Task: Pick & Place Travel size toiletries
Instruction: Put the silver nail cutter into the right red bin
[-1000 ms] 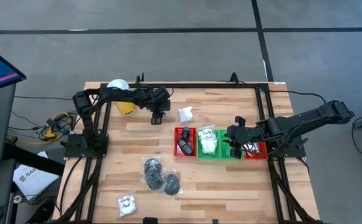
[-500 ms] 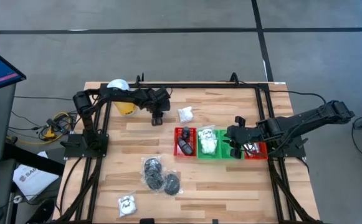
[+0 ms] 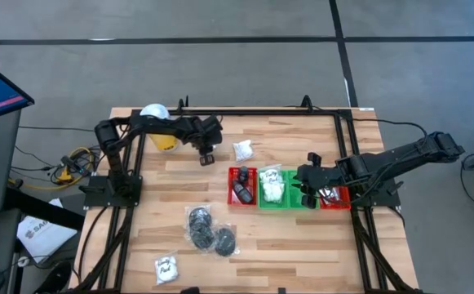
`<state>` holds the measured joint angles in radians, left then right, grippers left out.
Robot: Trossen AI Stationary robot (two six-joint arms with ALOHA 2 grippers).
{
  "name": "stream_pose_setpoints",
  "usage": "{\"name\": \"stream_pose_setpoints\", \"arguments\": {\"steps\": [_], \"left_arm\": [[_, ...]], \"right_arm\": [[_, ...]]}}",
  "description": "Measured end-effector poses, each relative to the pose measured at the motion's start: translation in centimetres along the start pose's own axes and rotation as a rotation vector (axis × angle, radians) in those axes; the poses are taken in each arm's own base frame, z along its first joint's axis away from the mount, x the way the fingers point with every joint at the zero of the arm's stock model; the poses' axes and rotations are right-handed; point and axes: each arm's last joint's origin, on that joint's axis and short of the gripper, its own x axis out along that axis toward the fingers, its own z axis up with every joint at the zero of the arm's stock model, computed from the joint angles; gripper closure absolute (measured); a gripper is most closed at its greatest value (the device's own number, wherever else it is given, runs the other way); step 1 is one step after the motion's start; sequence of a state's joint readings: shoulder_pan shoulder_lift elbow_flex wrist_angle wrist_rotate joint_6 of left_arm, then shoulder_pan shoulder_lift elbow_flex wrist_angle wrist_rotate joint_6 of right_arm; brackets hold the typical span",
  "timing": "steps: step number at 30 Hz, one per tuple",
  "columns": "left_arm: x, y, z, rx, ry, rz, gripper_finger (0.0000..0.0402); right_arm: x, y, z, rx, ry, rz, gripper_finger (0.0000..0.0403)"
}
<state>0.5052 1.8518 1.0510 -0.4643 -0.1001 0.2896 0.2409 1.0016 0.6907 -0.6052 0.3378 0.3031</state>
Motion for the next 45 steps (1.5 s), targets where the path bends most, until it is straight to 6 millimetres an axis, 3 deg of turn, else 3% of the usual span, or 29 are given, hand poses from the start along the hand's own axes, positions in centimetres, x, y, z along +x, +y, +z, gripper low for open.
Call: {"name": "stream_pose_setpoints", "arguments": {"steps": [4, 14, 21, 29, 45], "left_arm": [[-1.1, -0.3, -0.1, -0.039, -0.017, -0.014, 0.0375], [-7.1, -0.6, 0.9, -0.184, -0.238, -0.053, 0.0375], [-11.5, -2.1, 1.4, -0.213, -0.415, -0.072, 0.0375], [-15.1, -5.5, 2.2, -0.191, -0.608, -0.148, 0.0374], [-19.3, -13.8, 3.8, -0.063, -0.962, -0.320, 0.0373]], "right_arm": [[0.0, 0.0, 0.0, 0.000, -0.001, 0.000, 0.0301], [0.0, 0.0, 0.1, 0.002, -0.007, 0.002, 0.0301], [0.0, 0.0, 0.2, -0.018, -0.020, 0.005, 0.0301], [0.0, 0.3, 1.0, -0.033, -0.095, 0.023, 0.0301], [-0.4, 0.7, 2.8, 0.034, -0.286, 0.076, 0.0301]]}}
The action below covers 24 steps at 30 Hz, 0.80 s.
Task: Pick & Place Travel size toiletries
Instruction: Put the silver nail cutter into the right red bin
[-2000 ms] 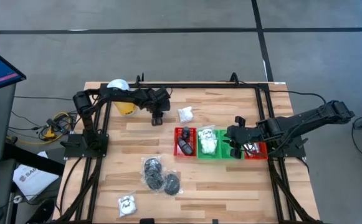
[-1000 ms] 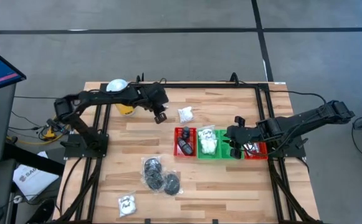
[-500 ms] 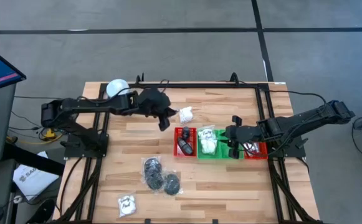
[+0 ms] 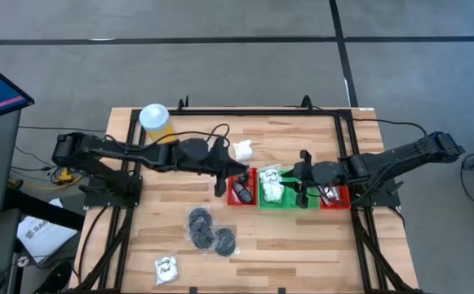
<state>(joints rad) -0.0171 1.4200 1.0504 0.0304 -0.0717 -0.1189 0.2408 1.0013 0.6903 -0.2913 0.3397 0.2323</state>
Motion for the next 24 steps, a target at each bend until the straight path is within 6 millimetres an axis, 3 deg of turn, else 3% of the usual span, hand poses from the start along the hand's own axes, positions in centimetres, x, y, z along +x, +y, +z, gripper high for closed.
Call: {"name": "stream_pose_setpoints", "arguments": {"steps": [14, 24], "left_arm": [[-0.5, -5.4, 1.1, 0.018, -0.222, -0.014, 0.0373], [3.0, -7.7, -0.8, 0.041, -0.315, -0.001, 0.0373]], "right_arm": [[-0.9, 2.1, 1.9, 0.015, -0.227, 0.124, 0.0301], [0.4, 4.3, 2.0, -0.030, -0.280, 0.186, 0.0301]]}}
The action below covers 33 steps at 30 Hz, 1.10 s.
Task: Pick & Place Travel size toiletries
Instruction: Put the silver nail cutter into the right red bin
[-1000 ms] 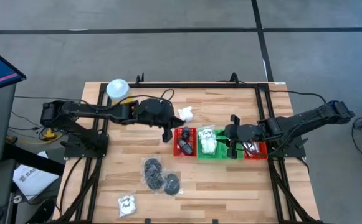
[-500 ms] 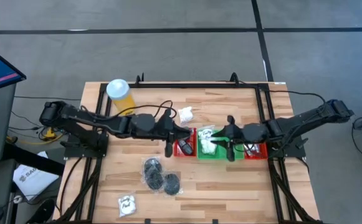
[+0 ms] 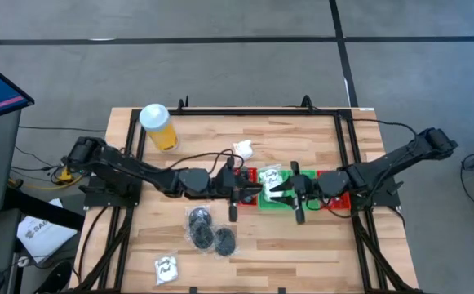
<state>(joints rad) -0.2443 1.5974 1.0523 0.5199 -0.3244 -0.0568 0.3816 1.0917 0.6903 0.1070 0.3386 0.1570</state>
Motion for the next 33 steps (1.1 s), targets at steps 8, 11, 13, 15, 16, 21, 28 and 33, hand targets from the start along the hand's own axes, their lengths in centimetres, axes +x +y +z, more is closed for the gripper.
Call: {"name": "stream_pose_setpoints", "arguments": {"steps": [8, 11, 13, 15, 16, 21, 28, 33], "left_arm": [[1.8, -0.5, -2.8, -0.002, 0.001, 0.010, 0.0373], [2.0, -0.8, -3.1, -0.006, -0.010, 0.005, 0.0373], [2.0, -1.0, -3.3, -0.006, -0.010, 0.000, 0.0373], [2.0, -1.1, -3.4, -0.005, -0.007, -0.004, 0.0373], [2.0, -1.2, -3.4, -0.005, -0.007, -0.006, 0.0373], [2.0, -1.3, -3.4, -0.003, -0.008, -0.008, 0.0373], [2.0, -1.3, -3.3, -0.005, -0.013, -0.009, 0.0373], [2.0, -1.2, -3.4, -0.003, -0.010, -0.008, 0.0373]], "right_arm": [[1.8, 0.6, -1.0, -0.020, 0.023, 0.001, 0.0301], [2.2, 0.7, -1.4, -0.025, 0.038, -0.002, 0.0301], [2.5, 0.8, -1.4, -0.023, 0.032, -0.001, 0.0301], [2.8, 0.9, -1.5, -0.020, 0.025, 0.000, 0.0301], [2.9, 0.9, -1.5, -0.016, 0.013, 0.002, 0.0301], [3.6, 1.1, -1.6, -0.025, -0.015, 0.006, 0.0301], [3.8, 1.2, -1.4, -0.021, -0.046, 0.009, 0.0301], [3.8, 1.2, -1.4, -0.021, -0.047, 0.009, 0.0309]]}}
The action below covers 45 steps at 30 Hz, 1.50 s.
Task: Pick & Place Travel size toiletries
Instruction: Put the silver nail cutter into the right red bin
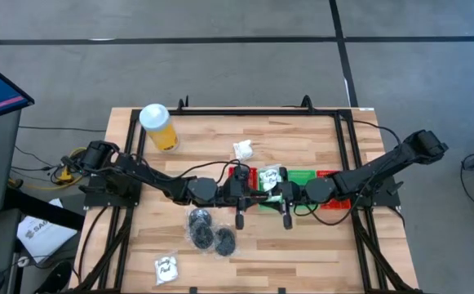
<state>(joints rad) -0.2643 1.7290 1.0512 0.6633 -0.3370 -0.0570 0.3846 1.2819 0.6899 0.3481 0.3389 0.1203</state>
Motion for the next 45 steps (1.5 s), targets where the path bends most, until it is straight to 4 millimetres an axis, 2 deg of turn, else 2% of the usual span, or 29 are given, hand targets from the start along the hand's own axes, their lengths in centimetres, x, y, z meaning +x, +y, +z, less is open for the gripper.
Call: {"name": "stream_pose_setpoints", "arguments": {"steps": [5, 13, 23, 32, 45], "left_arm": [[0.0, 0.0, 0.0, 0.000, 0.001, -0.002, 0.0372], [0.0, 0.0, 0.0, 0.001, 0.002, -0.002, 0.0367], [0.0, 0.0, 0.0, 0.001, 0.004, 0.000, 0.0310], [0.0, 0.0, 0.0, 0.002, 0.005, 0.001, 0.0285], [-0.2, -0.2, 0.0, -0.030, 0.015, -0.006, 0.0285]], "right_arm": [[0.0, 0.0, 0.0, 0.000, 0.000, 0.000, 0.0354], [0.0, 0.0, 0.0, 0.000, 0.000, 0.001, 0.0354], [-0.1, 0.0, 0.0, -0.013, 0.002, 0.002, 0.0354], [-2.7, -0.2, 1.1, 0.007, 0.029, 0.017, 0.0354], [-7.4, -1.9, -0.2, 0.164, 0.307, -0.056, 0.0354]]}}
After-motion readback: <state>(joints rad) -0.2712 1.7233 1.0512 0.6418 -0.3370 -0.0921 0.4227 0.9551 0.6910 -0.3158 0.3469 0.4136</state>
